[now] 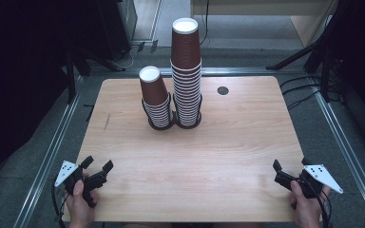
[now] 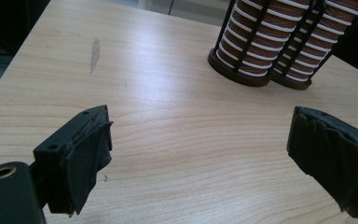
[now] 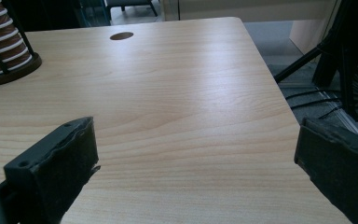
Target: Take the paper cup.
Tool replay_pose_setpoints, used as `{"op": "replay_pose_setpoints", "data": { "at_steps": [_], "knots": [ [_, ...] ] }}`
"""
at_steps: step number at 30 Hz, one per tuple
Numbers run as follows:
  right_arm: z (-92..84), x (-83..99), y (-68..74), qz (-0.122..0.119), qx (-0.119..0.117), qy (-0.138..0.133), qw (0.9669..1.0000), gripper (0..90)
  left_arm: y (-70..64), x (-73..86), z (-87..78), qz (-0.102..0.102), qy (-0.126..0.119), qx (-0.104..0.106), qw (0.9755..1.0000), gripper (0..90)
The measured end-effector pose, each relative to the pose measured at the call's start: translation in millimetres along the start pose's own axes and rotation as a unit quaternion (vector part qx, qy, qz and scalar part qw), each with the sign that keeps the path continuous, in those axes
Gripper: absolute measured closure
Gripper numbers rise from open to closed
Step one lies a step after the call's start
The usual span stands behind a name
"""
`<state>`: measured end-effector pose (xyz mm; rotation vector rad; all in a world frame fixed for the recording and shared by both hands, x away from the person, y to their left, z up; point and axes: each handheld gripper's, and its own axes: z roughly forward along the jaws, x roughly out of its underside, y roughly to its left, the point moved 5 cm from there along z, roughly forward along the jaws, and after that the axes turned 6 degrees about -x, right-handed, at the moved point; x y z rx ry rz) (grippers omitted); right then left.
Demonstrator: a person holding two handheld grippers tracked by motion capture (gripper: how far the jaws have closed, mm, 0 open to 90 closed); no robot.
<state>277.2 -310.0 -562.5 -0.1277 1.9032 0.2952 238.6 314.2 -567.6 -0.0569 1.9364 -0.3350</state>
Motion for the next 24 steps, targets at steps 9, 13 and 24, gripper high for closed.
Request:
{"op": "replay_pose_setpoints", "data": {
  "at_steps": [9, 13, 24],
  "knots": [
    [-3.5, -15.5, 9.5, 0.004, -0.012, -0.016, 0.9998, 0.0, -0.9, 0.8, -0.1, 0.006, 0.001, 0.000, 1.0000, 6.3],
    [-3.0, -28.1, 23.0, -0.005, -0.023, -0.017, 0.9996, 0.0, -1.0, 1.0, 0.1, 0.004, 0.001, 0.001, 1.0000, 6.3],
    [9.5, -84.4, 69.0, -0.023, -0.067, -0.041, 0.9966, 0.0, -2.6, 1.5, 0.6, 0.012, 0.002, 0.002, 0.9999, 6.3]
  ]
}}
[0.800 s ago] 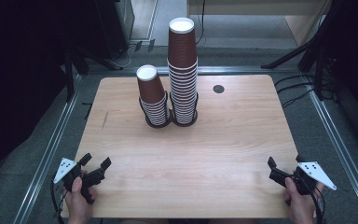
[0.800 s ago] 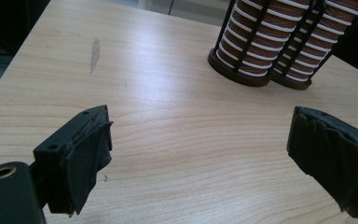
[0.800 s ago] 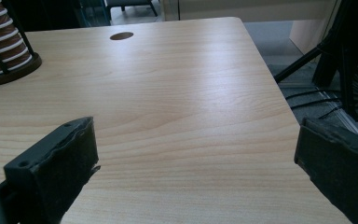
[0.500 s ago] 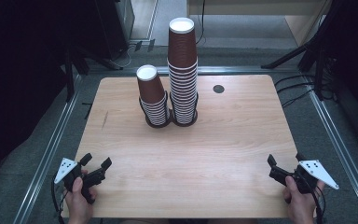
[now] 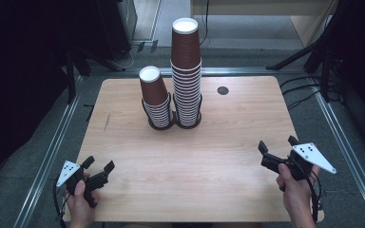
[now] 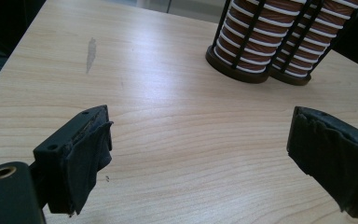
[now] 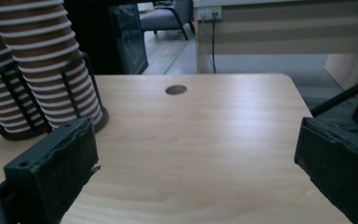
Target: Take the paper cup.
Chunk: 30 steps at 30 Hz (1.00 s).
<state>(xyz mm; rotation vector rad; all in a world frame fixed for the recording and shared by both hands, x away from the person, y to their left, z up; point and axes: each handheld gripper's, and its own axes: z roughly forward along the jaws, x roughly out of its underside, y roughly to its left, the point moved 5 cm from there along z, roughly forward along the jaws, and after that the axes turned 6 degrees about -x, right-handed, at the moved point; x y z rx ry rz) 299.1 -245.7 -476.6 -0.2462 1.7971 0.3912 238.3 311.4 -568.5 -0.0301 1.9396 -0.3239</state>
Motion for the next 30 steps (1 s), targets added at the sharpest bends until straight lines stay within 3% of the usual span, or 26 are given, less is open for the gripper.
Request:
{"op": "replay_pose_setpoints", "data": {
  "at_steps": [10, 19, 23, 30],
  "knots": [
    [28.0, -47.6, 37.2, -0.018, -0.044, -0.013, 0.9988, 0.0, 0.0, 0.2, 0.2, 0.000, 0.000, 0.002, 1.0000, 6.3],
    [54.7, -81.0, 68.2, -0.037, -0.069, -0.025, 0.9966, 0.0, -0.1, 0.1, 0.2, -0.001, -0.001, 0.003, 1.0000, 6.3],
    [64.8, -96.5, 84.4, -0.020, -0.097, -0.028, 0.9947, 0.0, 0.1, 0.0, 0.5, -0.002, -0.001, 0.002, 1.0000, 6.3],
    [81.4, -123.4, 111.2, -0.032, -0.113, -0.039, 0.9923, 0.0, 0.8, -0.3, 0.4, -0.006, -0.003, 0.005, 1.0000, 6.3]
  ]
}}
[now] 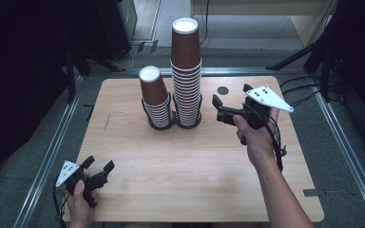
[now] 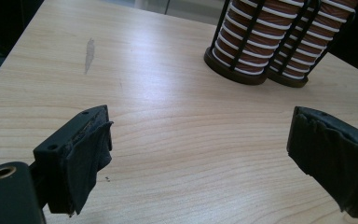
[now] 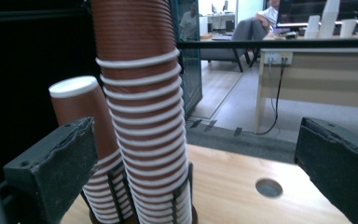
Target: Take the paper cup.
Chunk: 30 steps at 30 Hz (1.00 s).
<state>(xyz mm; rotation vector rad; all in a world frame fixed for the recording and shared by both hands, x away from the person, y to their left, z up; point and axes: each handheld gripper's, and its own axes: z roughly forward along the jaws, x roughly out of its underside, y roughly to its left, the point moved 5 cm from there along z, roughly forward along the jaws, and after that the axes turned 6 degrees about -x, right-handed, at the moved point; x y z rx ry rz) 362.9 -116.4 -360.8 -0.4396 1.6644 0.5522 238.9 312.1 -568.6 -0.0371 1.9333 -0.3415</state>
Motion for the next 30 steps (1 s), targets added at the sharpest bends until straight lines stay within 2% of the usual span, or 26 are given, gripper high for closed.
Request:
{"op": "replay_pose_setpoints", "data": {
  "at_steps": [8, 15, 22, 28, 30],
  "knots": [
    [32.3, -15.4, 21.2, -0.014, -0.017, 0.012, 0.9997, 0.0, 0.2, -0.1, 0.2, -0.001, 0.000, 0.001, 1.0000, 6.3],
    [59.8, -28.4, 39.8, -0.009, -0.026, 0.009, 0.9996, 0.0, 0.5, -0.2, 0.5, -0.001, 0.001, 0.002, 1.0000, 6.3],
    [79.8, -36.2, 51.0, -0.007, -0.018, 0.007, 0.9998, 0.0, 0.9, -0.3, 0.6, -0.002, 0.001, 0.004, 1.0000, 6.3],
    [93.1, -41.1, 52.7, -0.007, -0.006, 0.003, 0.9999, 0.0, 0.6, -0.2, 0.6, 0.000, 0.002, 0.003, 1.0000, 6.3],
    [98.5, -43.0, 52.4, -0.004, 0.007, 0.003, 1.0000, 0.0, 0.6, -0.3, 0.7, -0.001, 0.002, 0.004, 1.0000, 6.3]
  ]
}}
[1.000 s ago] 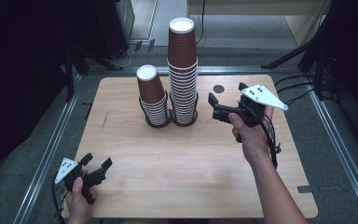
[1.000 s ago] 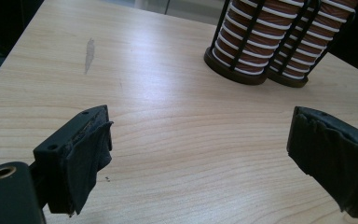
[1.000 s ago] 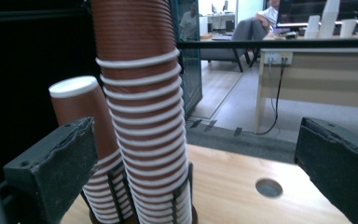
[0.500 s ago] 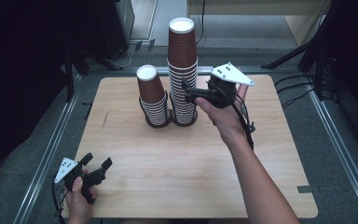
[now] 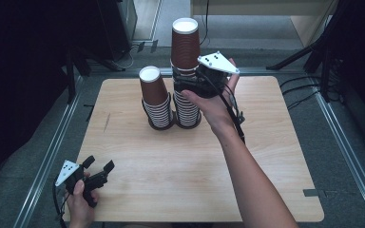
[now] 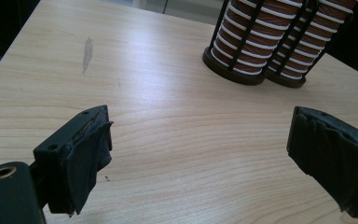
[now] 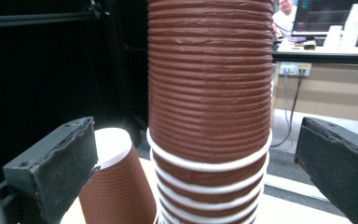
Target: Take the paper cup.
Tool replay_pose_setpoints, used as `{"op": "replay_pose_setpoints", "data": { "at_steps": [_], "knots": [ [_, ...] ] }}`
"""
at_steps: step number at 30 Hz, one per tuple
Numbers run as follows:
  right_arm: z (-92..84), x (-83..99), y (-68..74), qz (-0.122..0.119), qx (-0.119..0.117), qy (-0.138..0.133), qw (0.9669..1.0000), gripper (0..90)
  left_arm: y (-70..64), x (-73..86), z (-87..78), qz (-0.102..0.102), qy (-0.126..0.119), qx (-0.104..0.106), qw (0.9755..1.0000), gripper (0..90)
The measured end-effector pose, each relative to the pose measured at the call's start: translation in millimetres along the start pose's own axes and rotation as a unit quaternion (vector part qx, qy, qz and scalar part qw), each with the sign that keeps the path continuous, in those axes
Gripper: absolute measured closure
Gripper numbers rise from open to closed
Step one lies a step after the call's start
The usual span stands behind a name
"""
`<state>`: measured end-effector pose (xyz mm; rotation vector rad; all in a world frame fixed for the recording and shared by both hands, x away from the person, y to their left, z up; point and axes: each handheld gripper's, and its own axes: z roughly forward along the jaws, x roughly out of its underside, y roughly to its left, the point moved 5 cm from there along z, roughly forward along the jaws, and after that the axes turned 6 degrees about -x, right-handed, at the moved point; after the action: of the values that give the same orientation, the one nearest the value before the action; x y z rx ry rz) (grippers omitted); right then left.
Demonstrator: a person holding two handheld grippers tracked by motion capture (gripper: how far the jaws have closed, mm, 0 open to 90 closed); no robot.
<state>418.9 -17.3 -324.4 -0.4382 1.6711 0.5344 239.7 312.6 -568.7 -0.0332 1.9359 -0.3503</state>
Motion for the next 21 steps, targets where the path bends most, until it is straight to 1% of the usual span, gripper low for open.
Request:
{"op": "replay_pose_setpoints", "data": {
  "at_steps": [2, 3, 9, 11, 14, 16, 17, 18, 21],
  "knots": [
    [4.1, -1.3, -0.3, 0.005, 0.008, 0.001, 1.0000, 0.0, 0.0, 0.0, 0.0, 0.001, 0.000, 0.001, 1.0000, 6.3],
    [6.8, -2.2, -0.4, 0.005, 0.010, -0.002, 0.9999, 0.0, 0.0, 0.0, 0.1, 0.001, 0.000, 0.001, 1.0000, 6.3],
    [20.3, -5.1, -2.3, 0.000, 0.028, 0.001, 0.9996, 0.0, -0.2, 0.0, 0.1, 0.000, 0.000, 0.002, 1.0000, 6.3],
    [25.3, -5.9, -2.4, -0.004, 0.032, 0.004, 0.9995, 0.0, -0.3, 0.0, 0.2, 0.000, 0.000, 0.002, 1.0000, 6.3],
    [31.6, -7.2, -1.6, -0.002, 0.034, 0.006, 0.9994, 0.1, -0.3, 0.0, 0.3, 0.000, 0.000, 0.003, 1.0000, 6.3],
    [35.1, -8.3, 0.1, -0.004, 0.032, 0.004, 0.9995, 1.3, -0.4, -0.1, 0.4, 0.000, 0.000, 0.003, 1.0000, 6.3],
    [36.7, -8.8, 0.3, -0.009, 0.038, 0.004, 0.9992, 1.7, -0.4, -0.1, 0.5, 0.000, 0.001, 0.004, 1.0000, 6.3],
    [38.3, -9.5, 0.2, -0.007, 0.043, 0.003, 0.9990, 2.3, -0.4, -0.1, 0.5, 0.001, 0.001, 0.004, 1.0000, 6.3],
    [41.8, -10.5, -1.9, -0.003, 0.050, 0.002, 0.9988, 4.6, -0.3, -0.1, 0.5, 0.000, 0.000, 0.007, 1.0000, 6.3]
  ]
}}
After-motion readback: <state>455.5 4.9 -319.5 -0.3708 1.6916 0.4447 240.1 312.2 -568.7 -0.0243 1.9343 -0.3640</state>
